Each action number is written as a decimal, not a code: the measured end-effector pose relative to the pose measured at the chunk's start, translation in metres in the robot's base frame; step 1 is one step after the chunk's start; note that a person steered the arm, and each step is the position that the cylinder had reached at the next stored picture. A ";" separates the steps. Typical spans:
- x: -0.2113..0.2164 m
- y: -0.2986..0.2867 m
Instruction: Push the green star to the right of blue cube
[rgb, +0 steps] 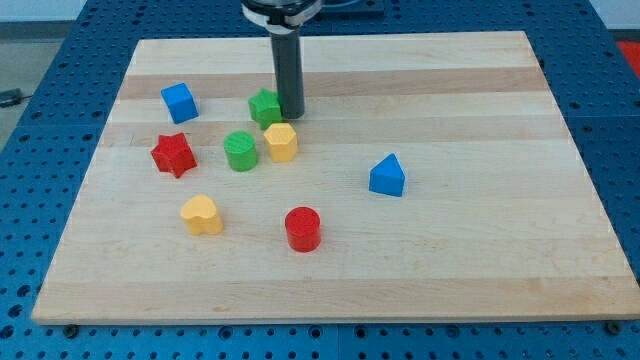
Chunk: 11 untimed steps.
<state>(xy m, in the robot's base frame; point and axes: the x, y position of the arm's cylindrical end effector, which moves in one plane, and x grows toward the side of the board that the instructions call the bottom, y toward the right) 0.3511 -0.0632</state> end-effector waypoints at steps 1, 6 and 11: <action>0.000 -0.016; 0.008 -0.046; -0.023 -0.072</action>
